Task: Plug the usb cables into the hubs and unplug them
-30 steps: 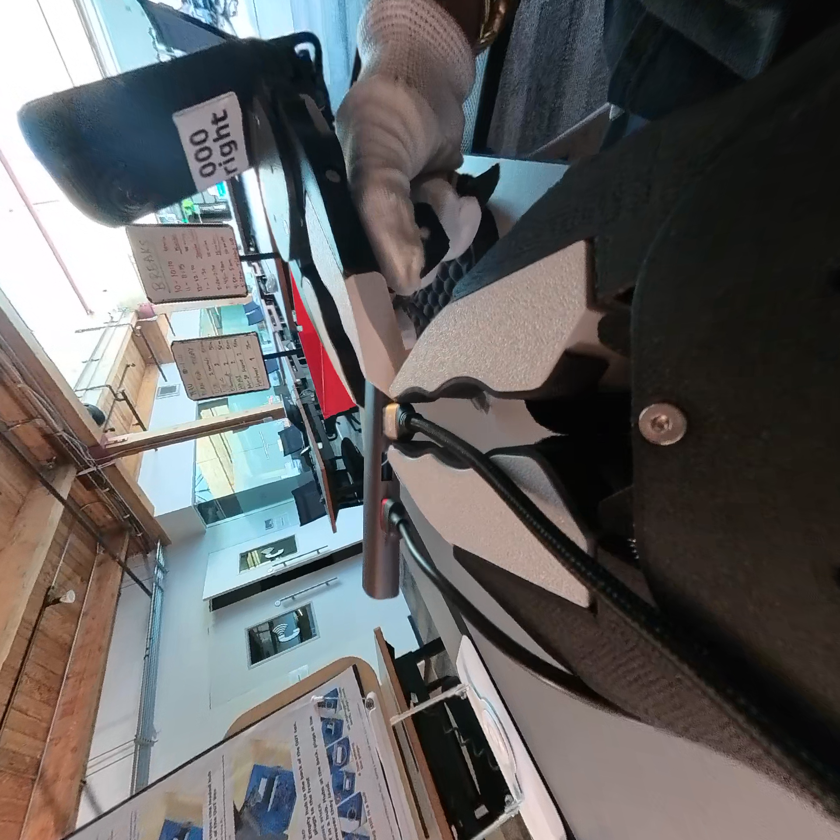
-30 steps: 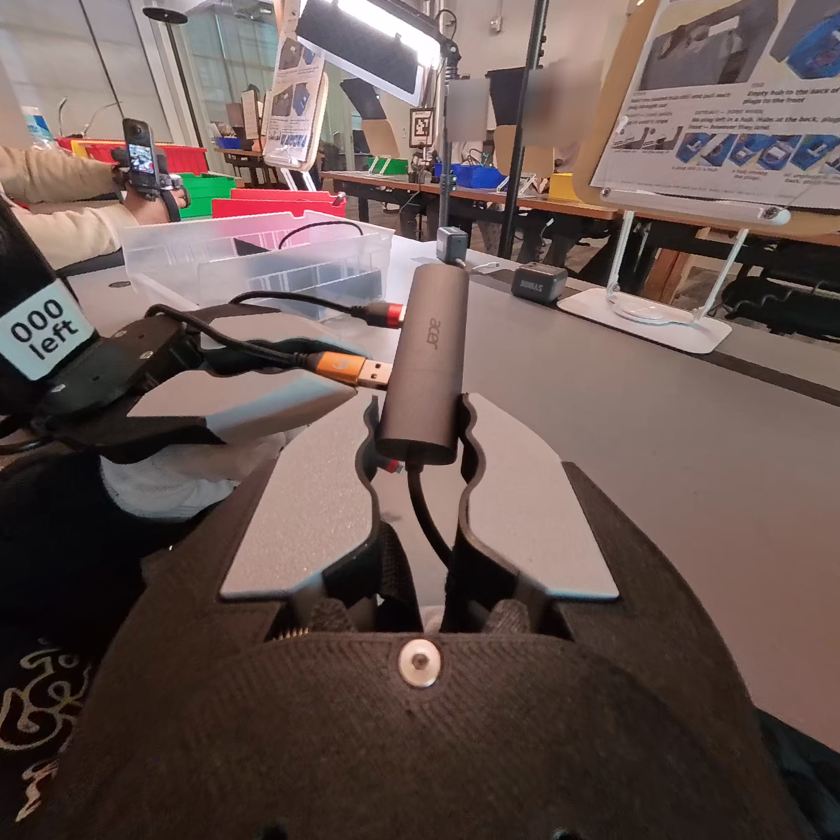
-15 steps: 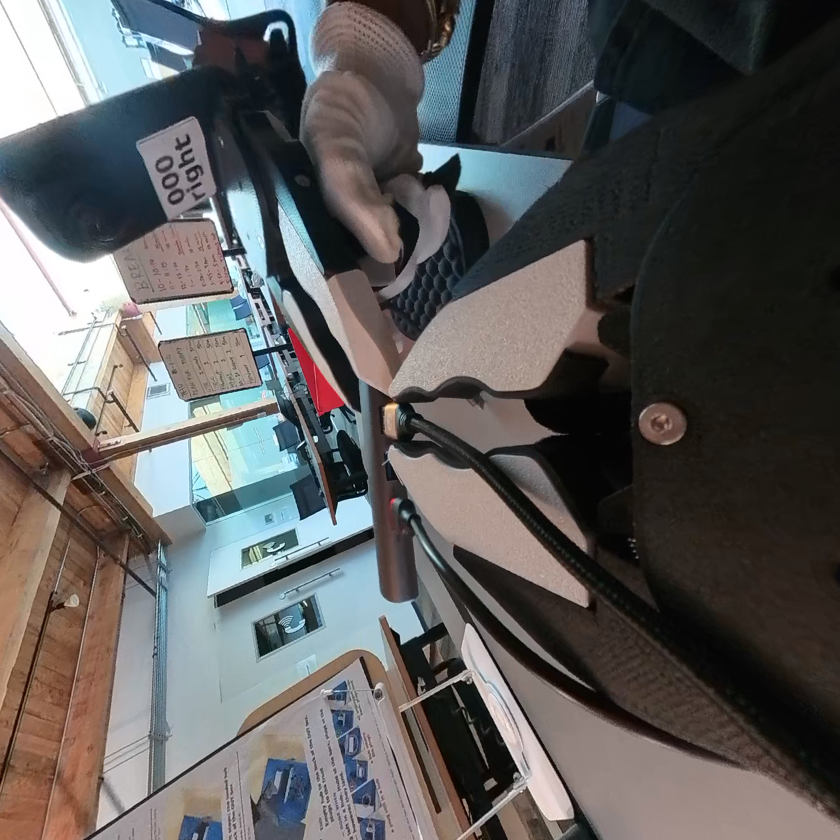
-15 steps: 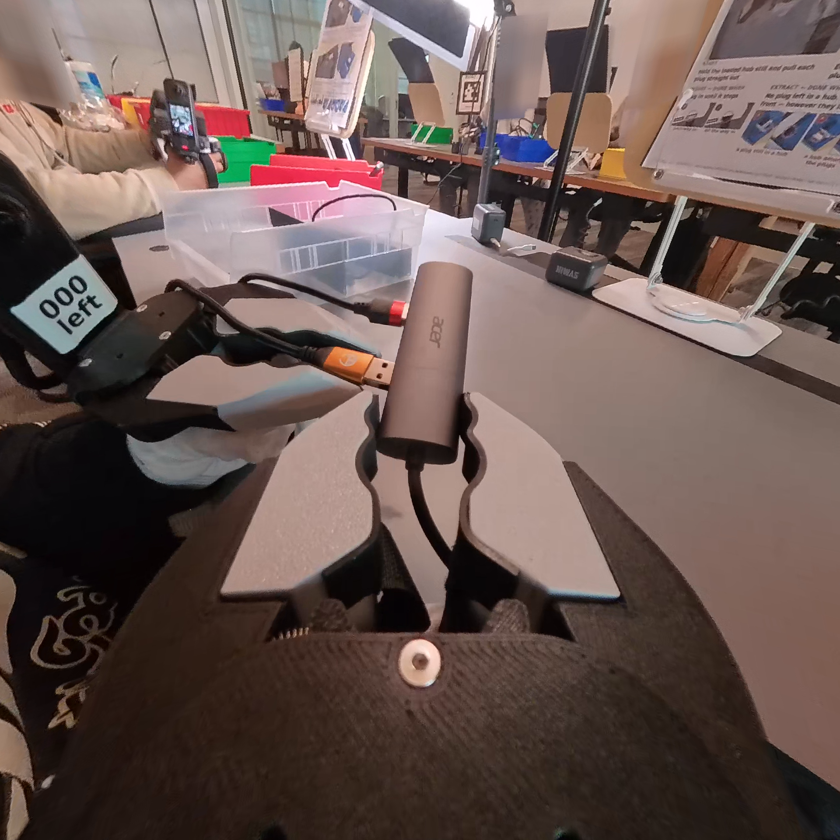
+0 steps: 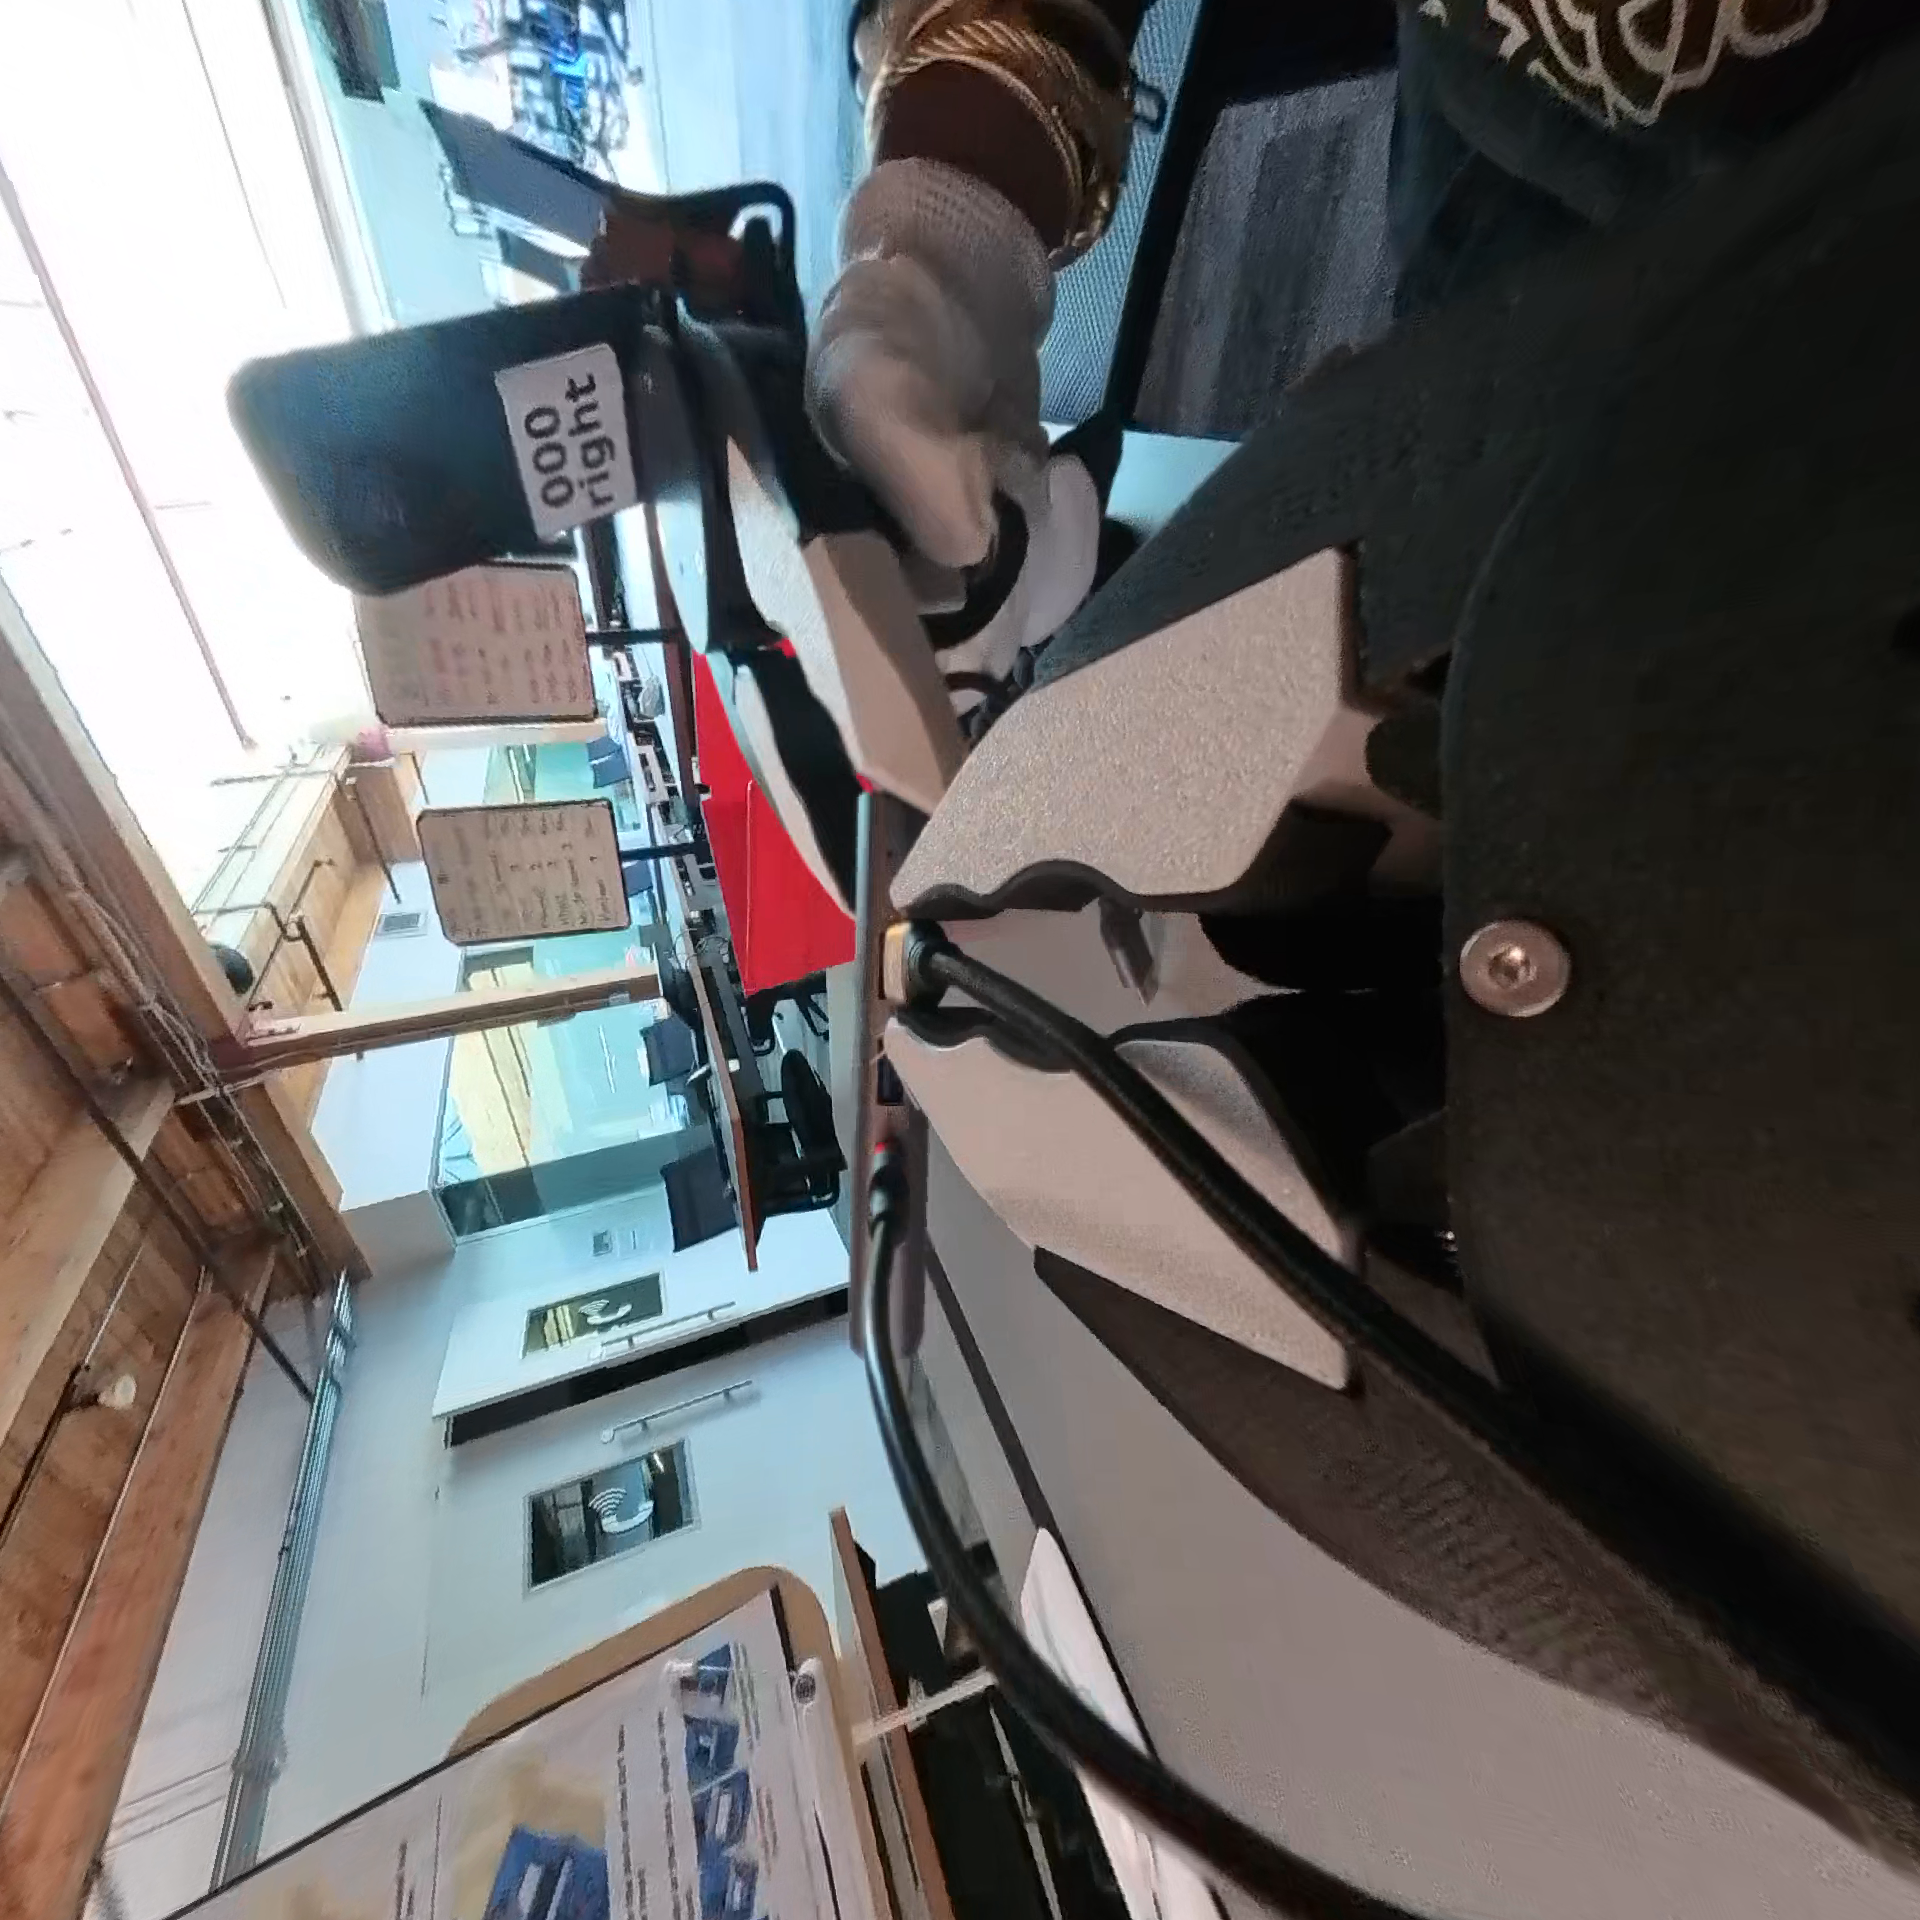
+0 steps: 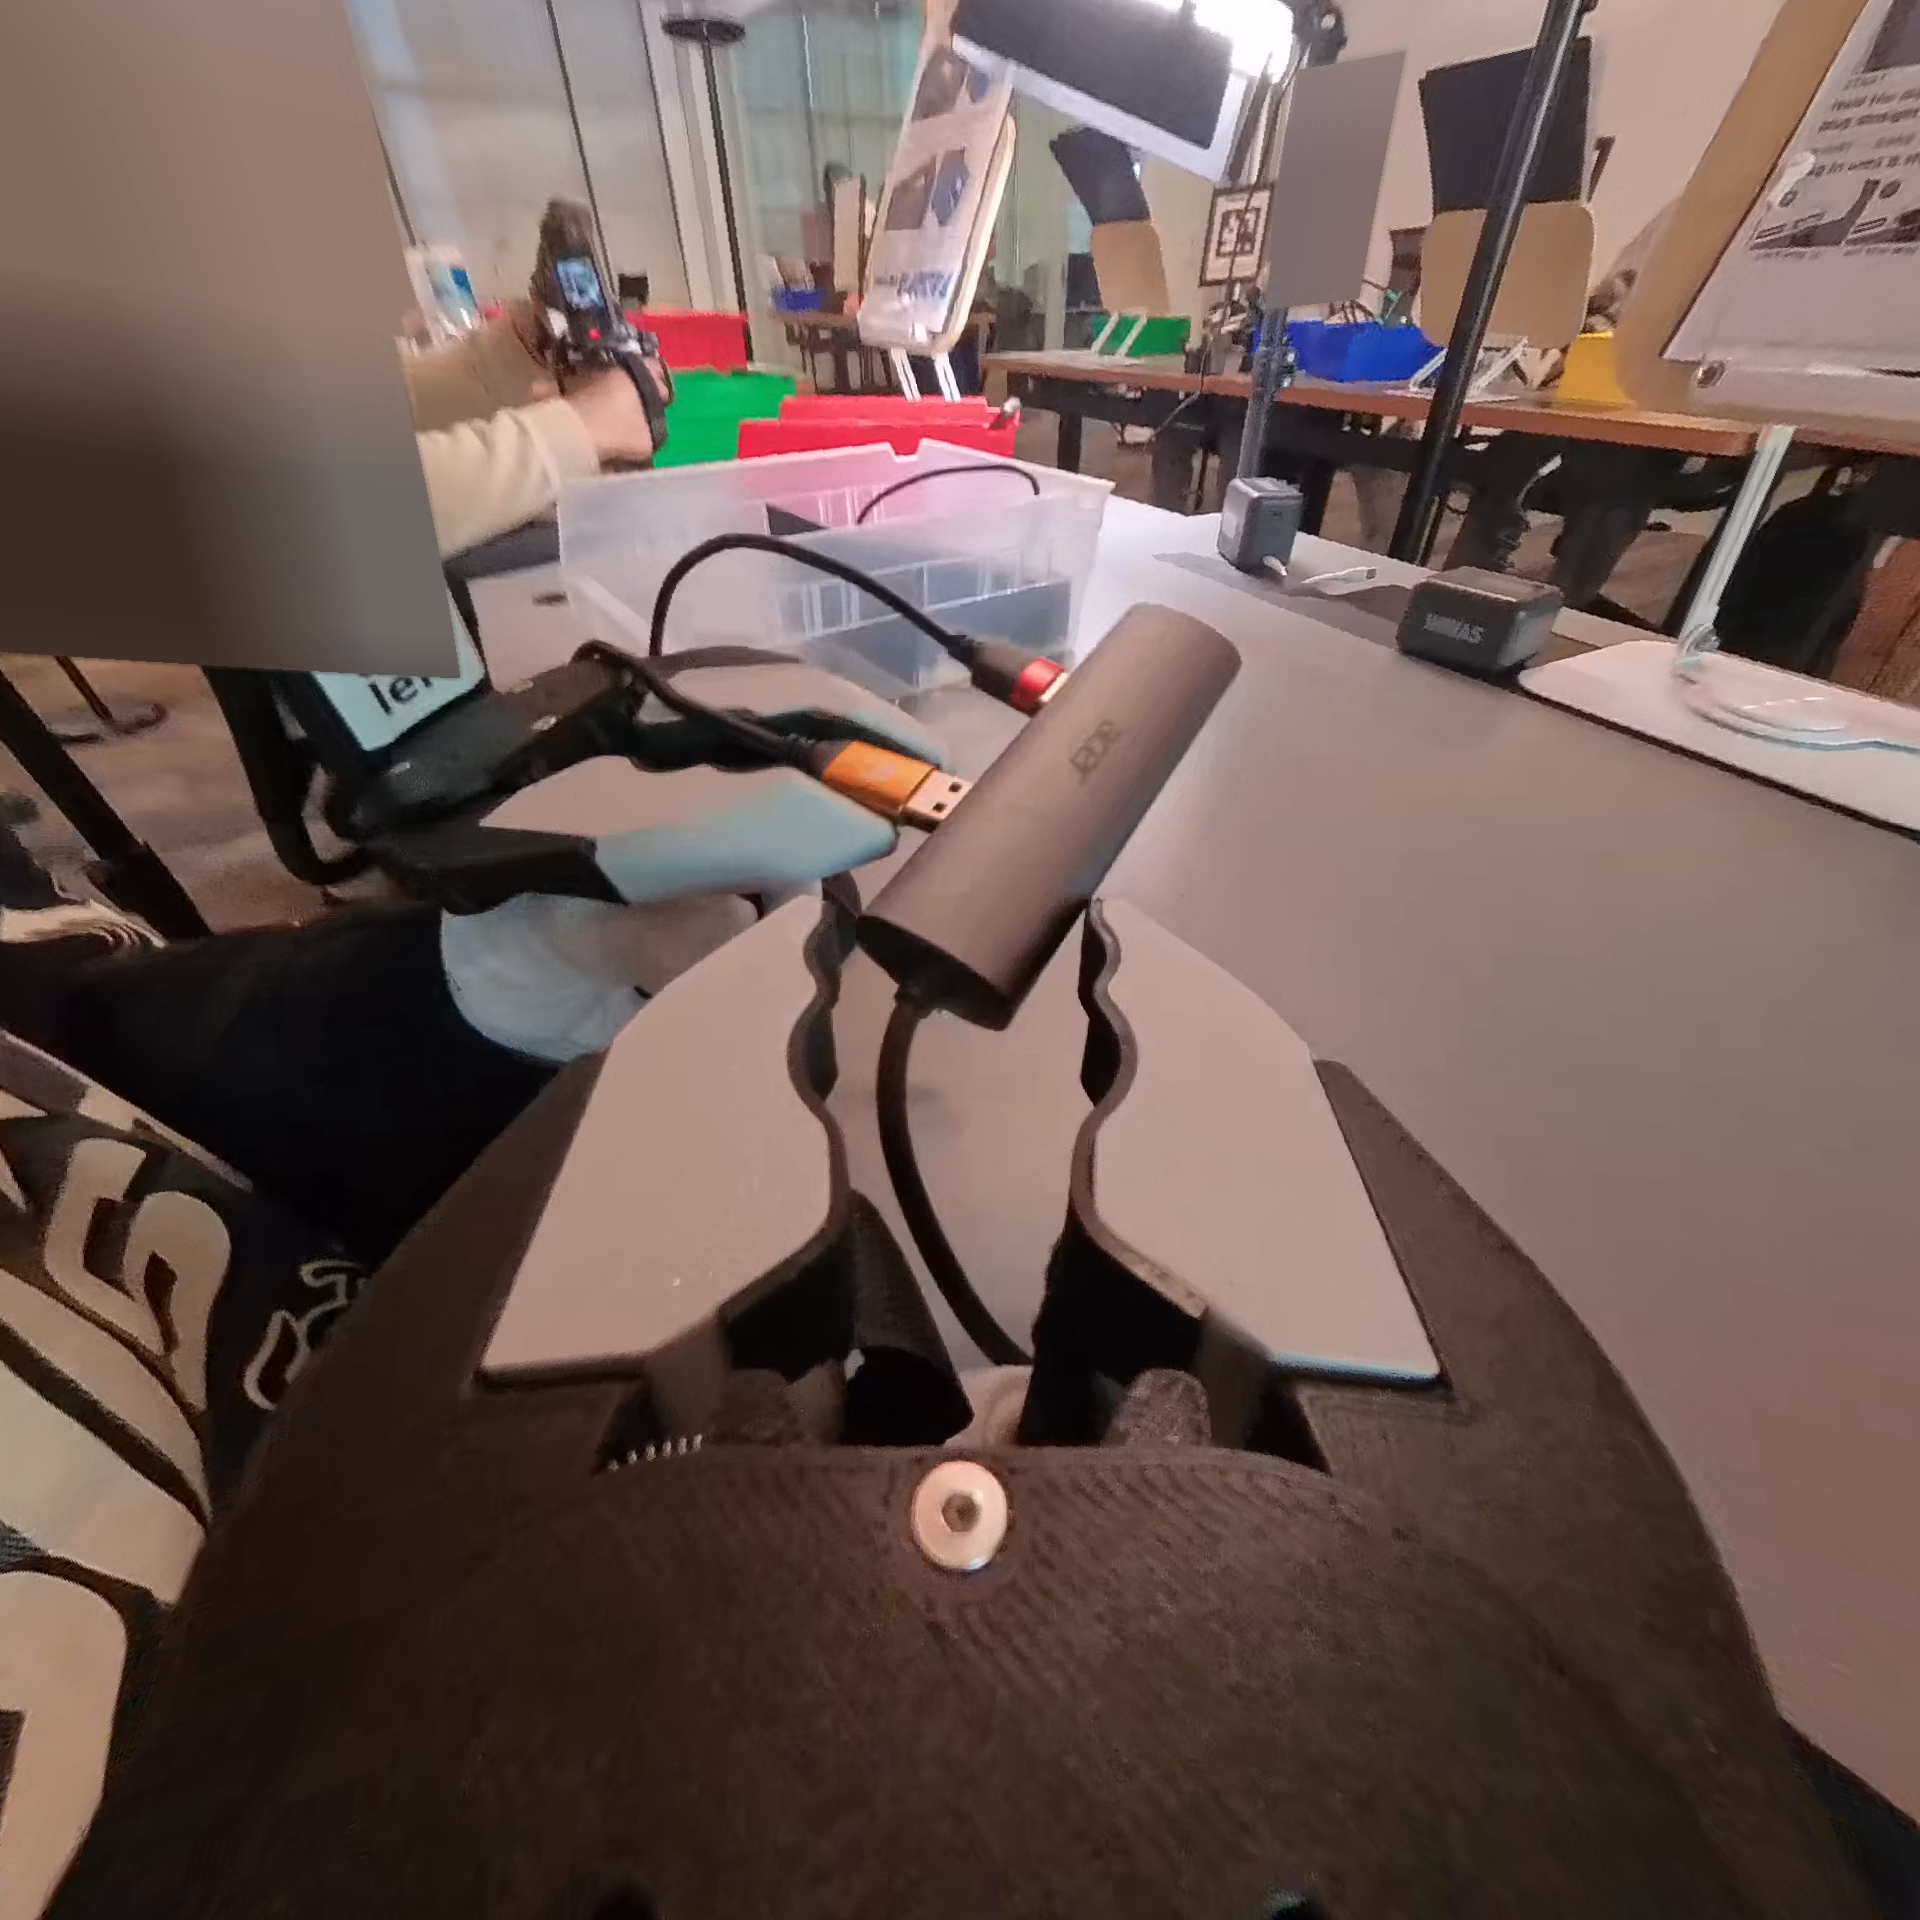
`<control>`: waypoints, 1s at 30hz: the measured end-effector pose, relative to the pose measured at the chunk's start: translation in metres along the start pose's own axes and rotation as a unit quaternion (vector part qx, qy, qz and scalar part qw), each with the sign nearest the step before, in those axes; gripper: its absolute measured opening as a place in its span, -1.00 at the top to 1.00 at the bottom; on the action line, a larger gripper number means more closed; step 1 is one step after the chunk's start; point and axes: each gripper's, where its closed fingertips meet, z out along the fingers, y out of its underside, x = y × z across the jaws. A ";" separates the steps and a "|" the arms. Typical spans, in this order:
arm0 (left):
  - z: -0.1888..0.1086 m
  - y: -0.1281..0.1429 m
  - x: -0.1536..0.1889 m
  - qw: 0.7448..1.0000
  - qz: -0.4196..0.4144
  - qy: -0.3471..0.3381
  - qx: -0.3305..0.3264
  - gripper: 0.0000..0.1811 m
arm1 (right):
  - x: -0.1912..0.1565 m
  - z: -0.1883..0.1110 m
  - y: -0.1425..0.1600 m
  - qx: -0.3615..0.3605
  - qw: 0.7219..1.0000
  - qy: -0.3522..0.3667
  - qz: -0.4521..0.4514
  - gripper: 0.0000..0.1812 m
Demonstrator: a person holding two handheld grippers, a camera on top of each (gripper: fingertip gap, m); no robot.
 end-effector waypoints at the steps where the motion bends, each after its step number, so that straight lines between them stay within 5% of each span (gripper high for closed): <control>1: 0.001 0.001 0.000 1.000 0.005 0.000 -0.002 0.83 | 0.002 -0.001 0.000 0.005 1.000 0.000 0.006 0.55; 11: 0.001 0.004 0.006 0.999 -0.007 0.041 -0.021 0.84 | 0.004 -0.007 0.005 -0.028 0.992 0.042 -0.114 0.56; 20: -0.001 -0.002 0.004 0.999 0.032 0.018 -0.034 0.83 | 0.000 -0.004 0.000 0.000 0.994 0.043 -0.098 0.57; 24: -0.003 -0.007 0.005 0.998 -0.035 0.048 -0.012 0.83 | -0.006 -0.002 -0.005 0.021 0.997 0.019 -0.078 0.56; 30: -0.002 -0.007 0.002 0.999 0.019 0.016 -0.021 0.83 | -0.007 0.002 -0.007 0.014 0.995 0.028 -0.094 0.57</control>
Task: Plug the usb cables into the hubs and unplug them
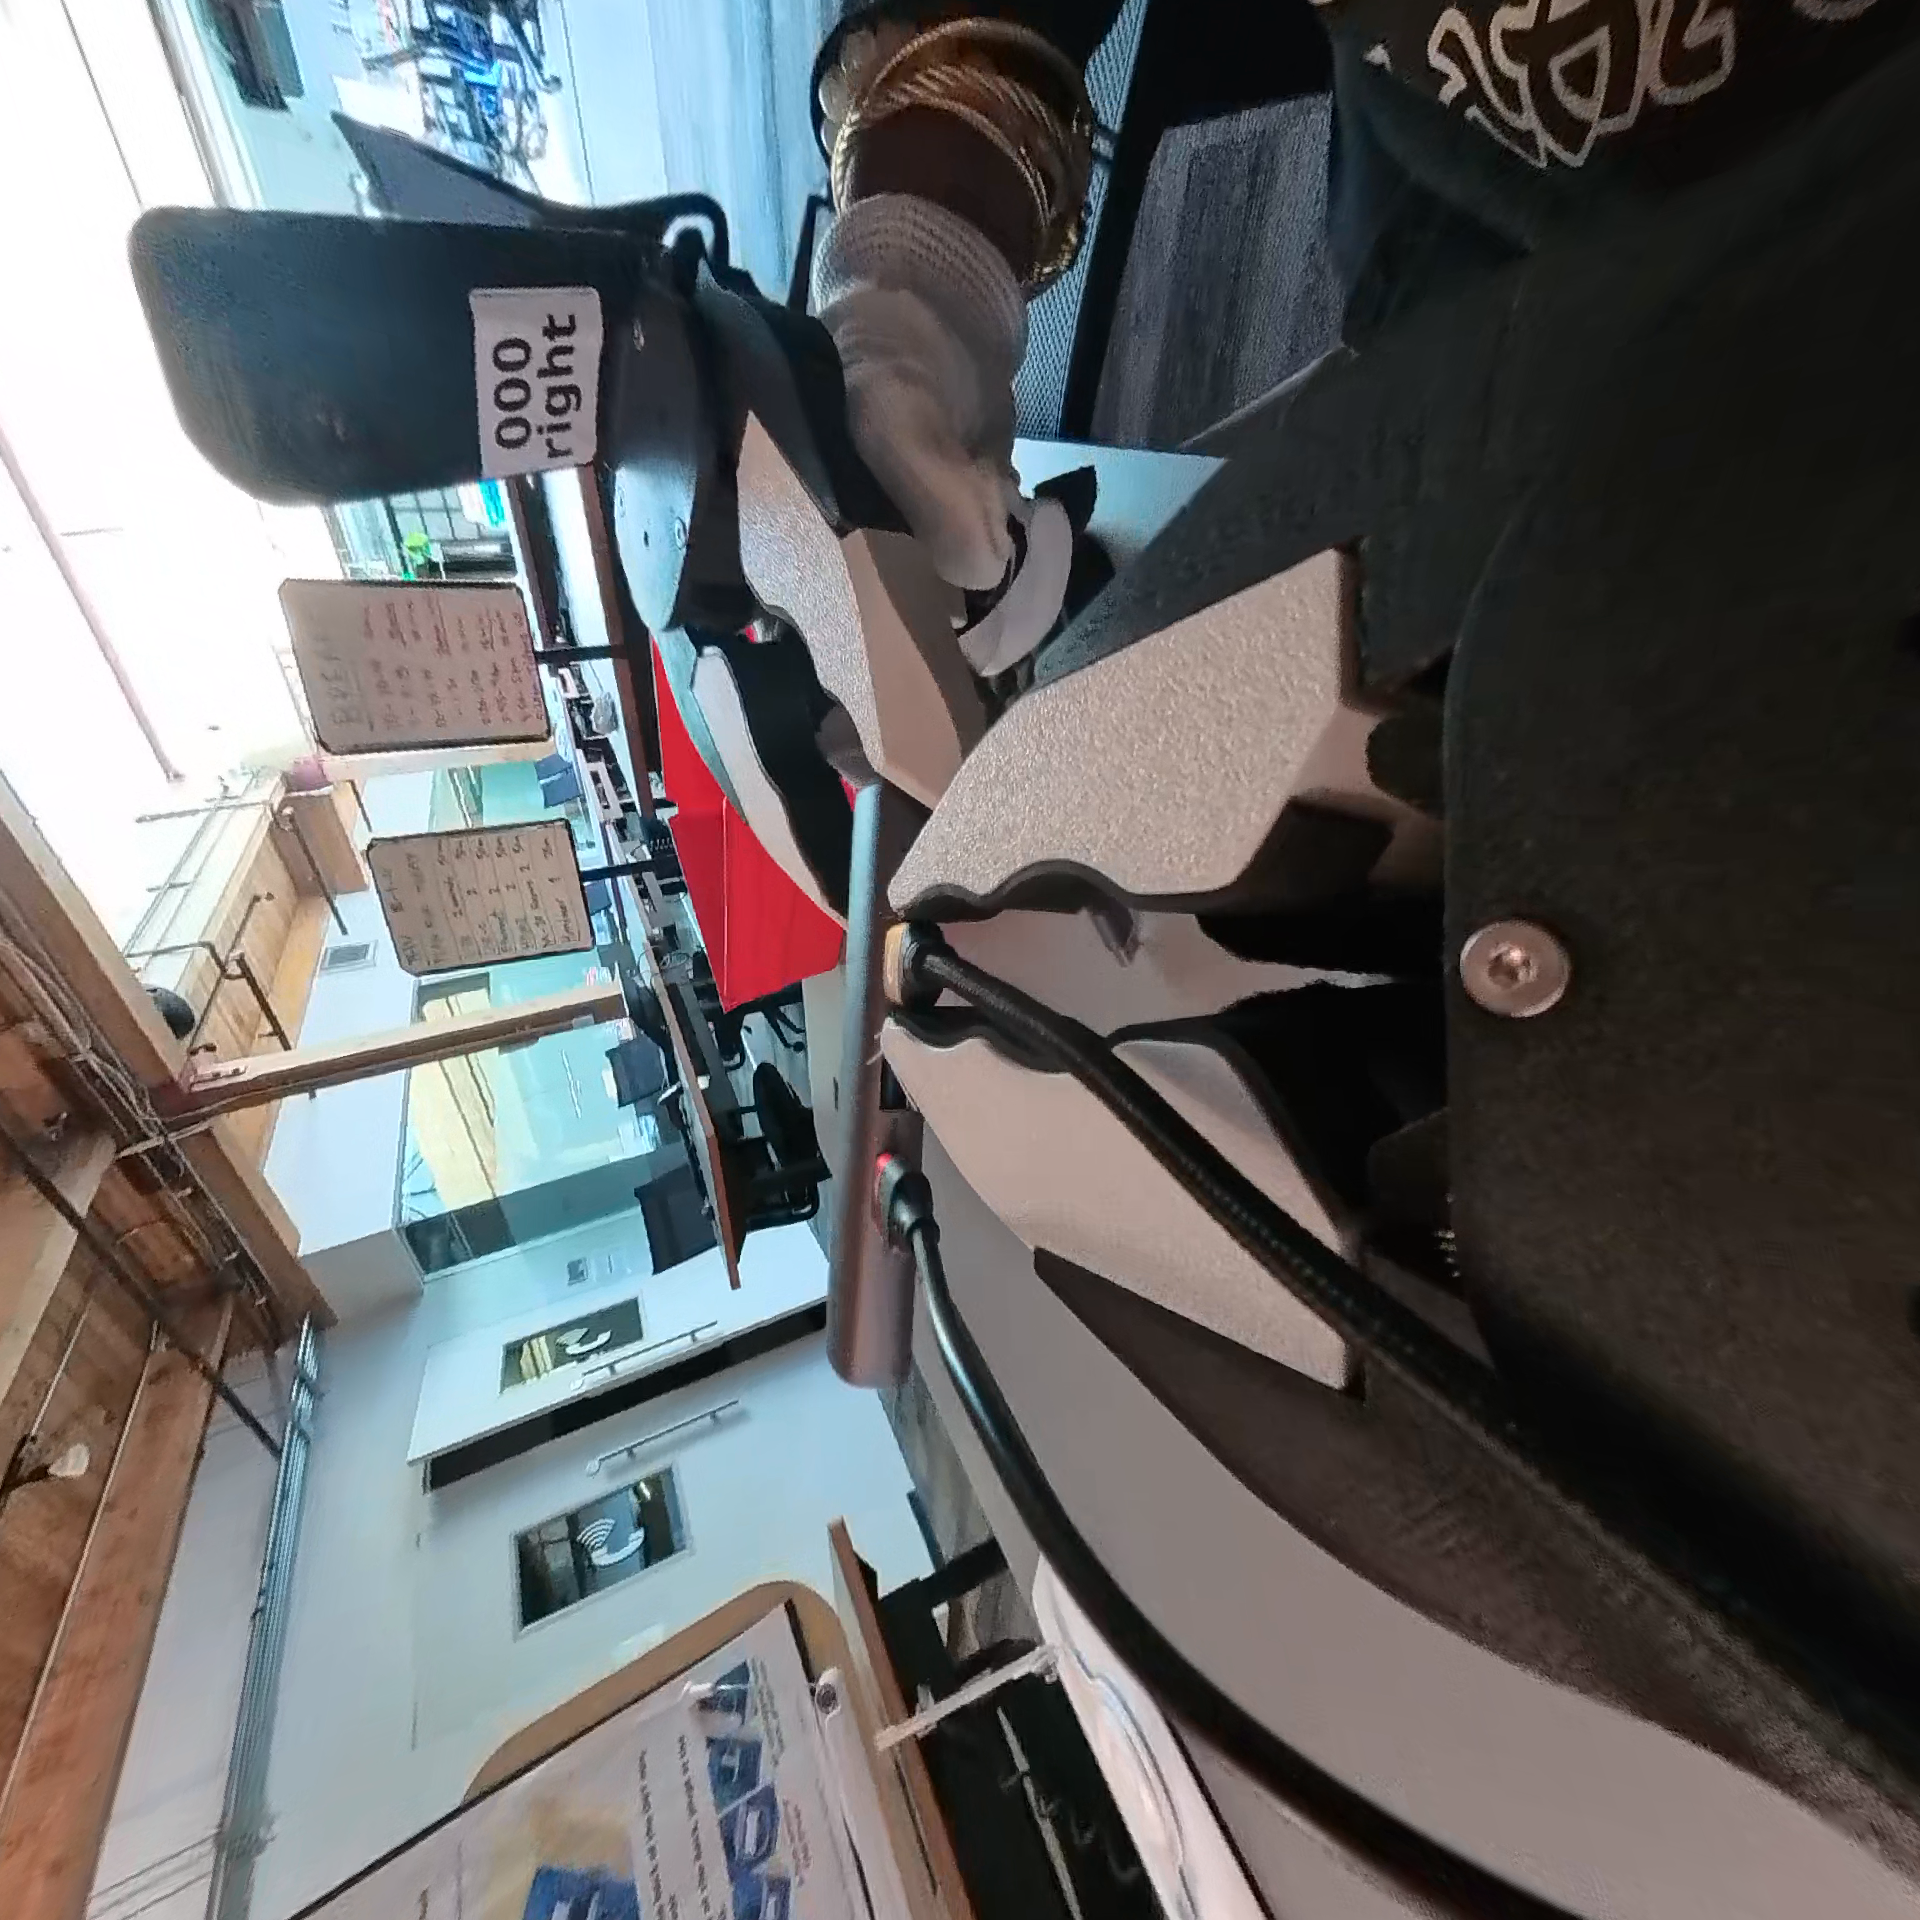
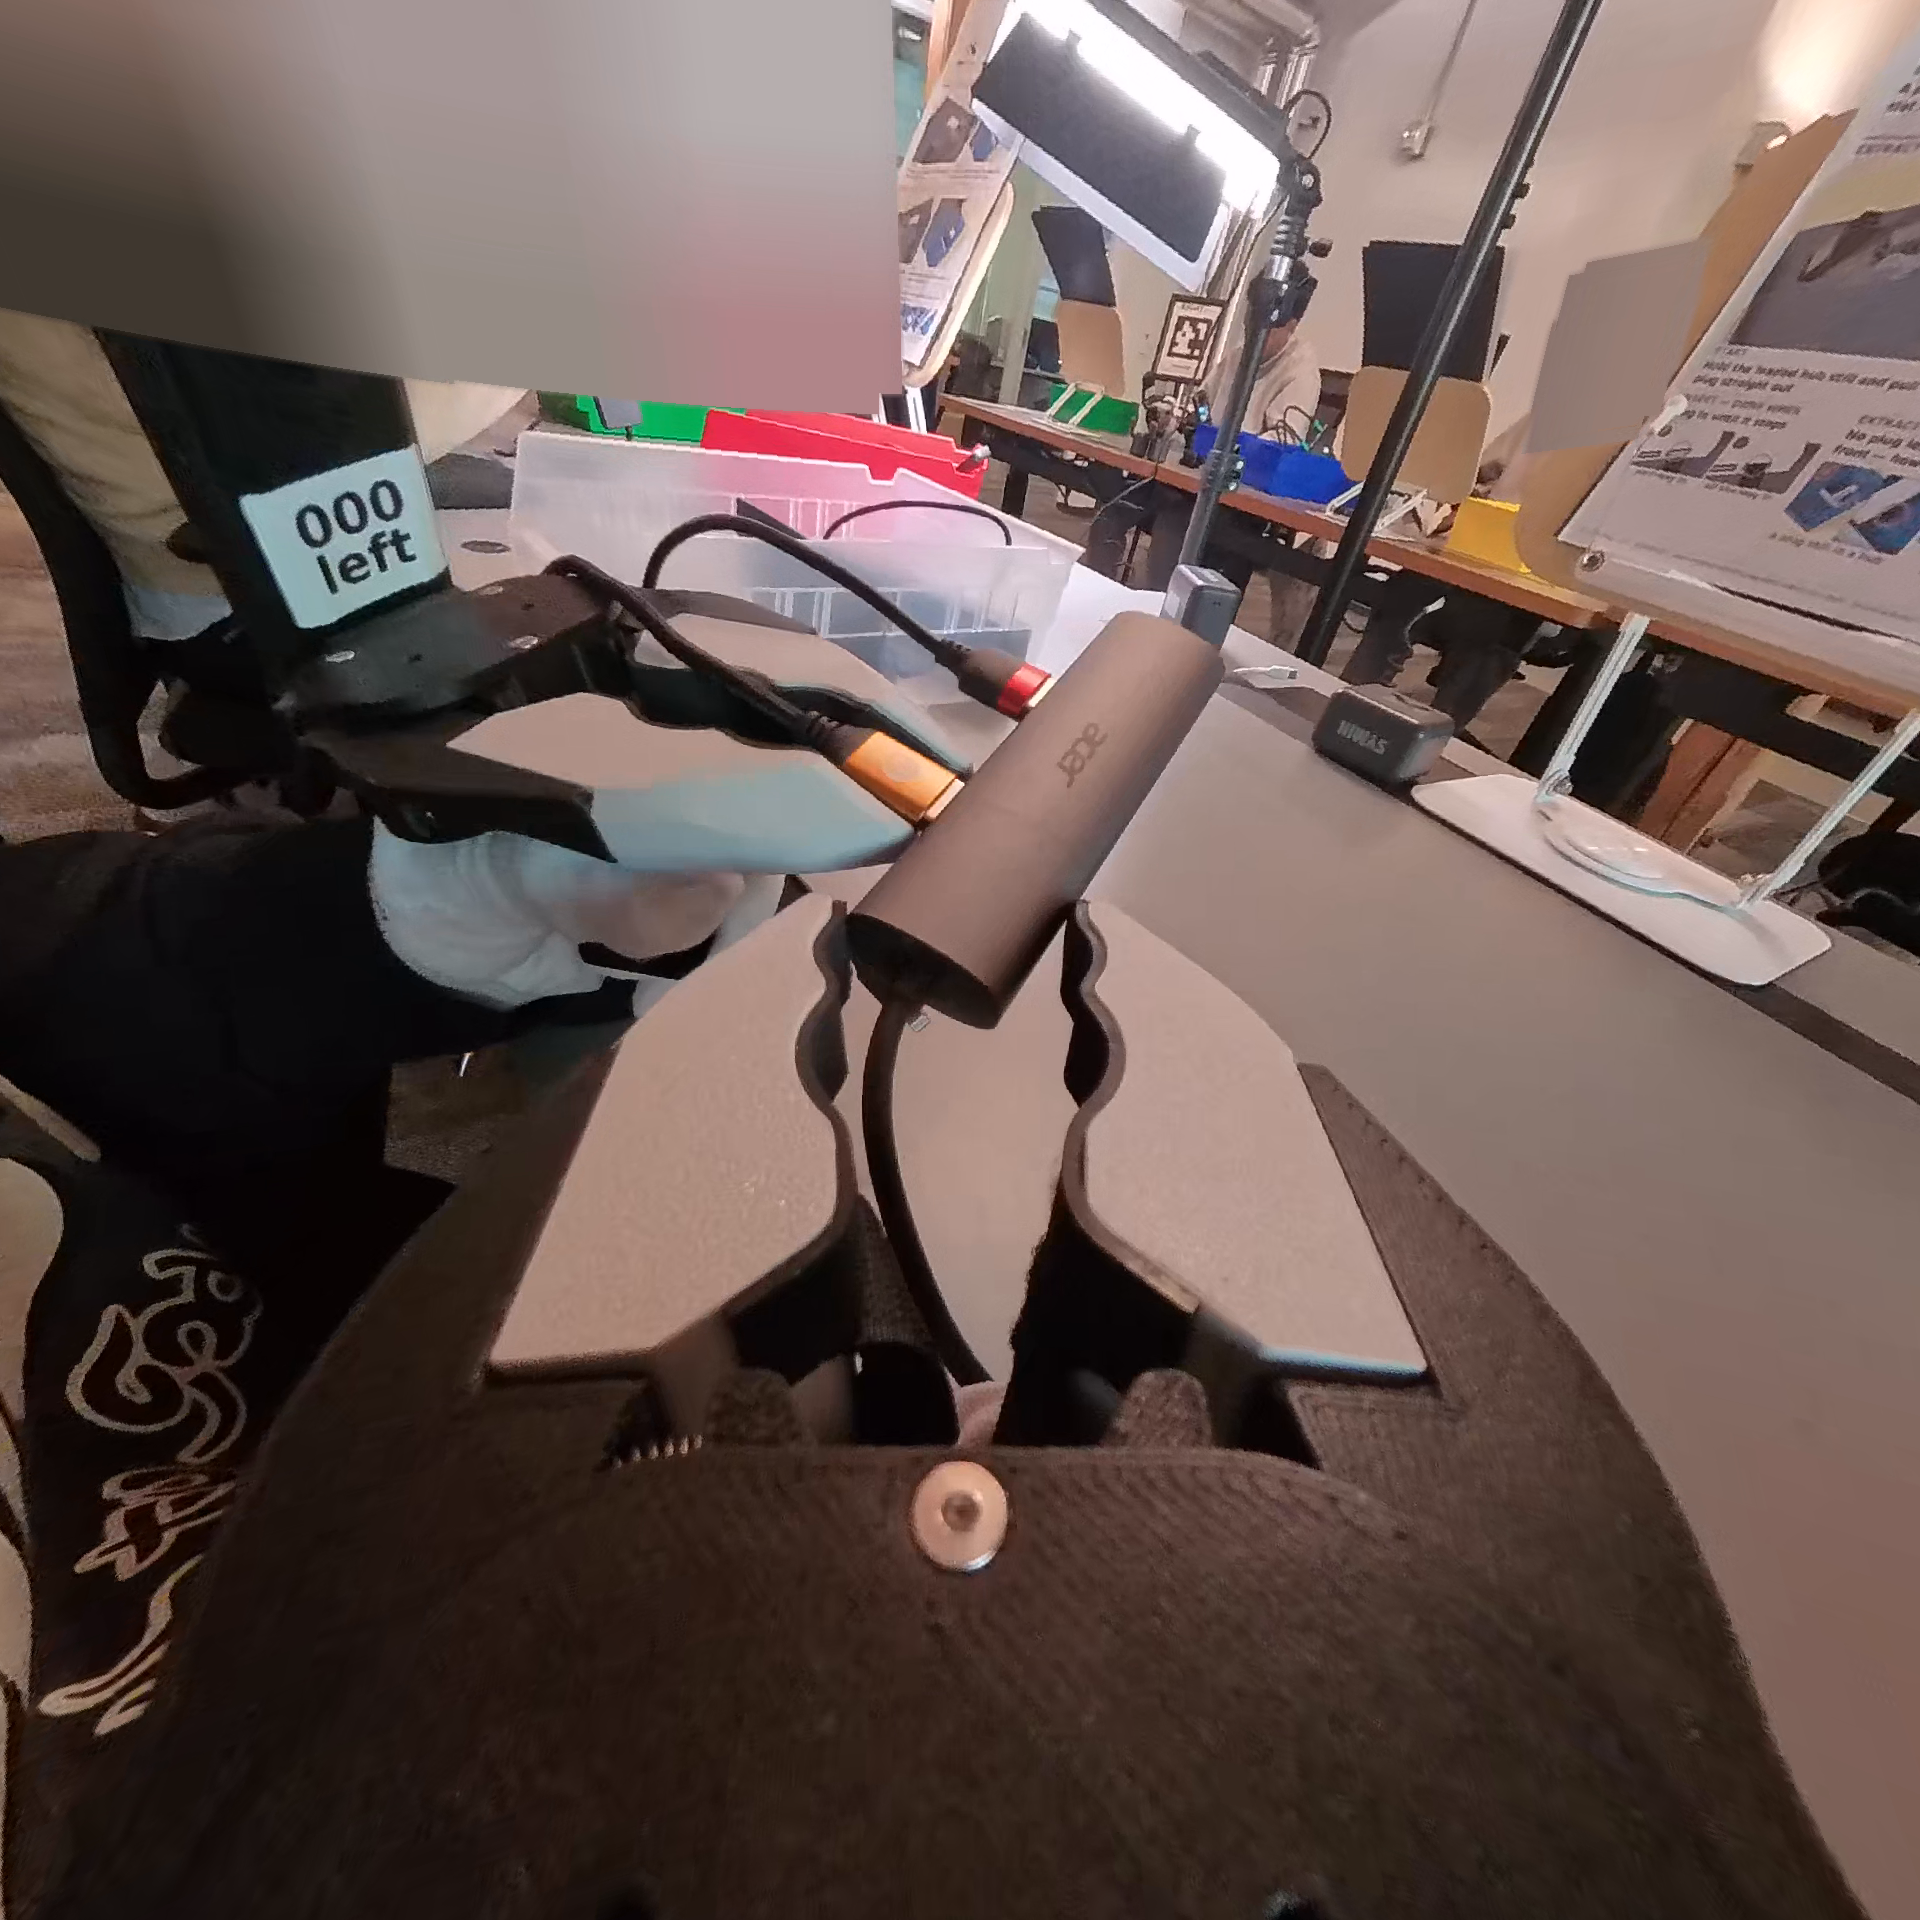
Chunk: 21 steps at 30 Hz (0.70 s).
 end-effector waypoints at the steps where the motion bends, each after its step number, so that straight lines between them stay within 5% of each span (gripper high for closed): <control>1: 0.000 0.000 0.000 1.000 -0.004 0.003 0.001 0.83 | 0.000 0.000 0.000 0.000 1.000 0.003 -0.001 0.57; 7: -0.001 0.000 -0.001 1.000 -0.007 0.004 0.007 0.83 | 0.000 0.000 -0.003 0.014 1.000 0.009 0.014 0.57; 13: 0.000 -0.002 -0.001 0.993 -0.097 0.055 0.035 0.82 | 0.004 0.001 -0.012 0.035 0.998 0.043 -0.030 0.58; 21: 0.006 0.004 0.017 0.998 -0.009 0.067 0.016 0.75 | 0.021 -0.014 -0.040 0.051 0.972 0.149 -0.173 0.62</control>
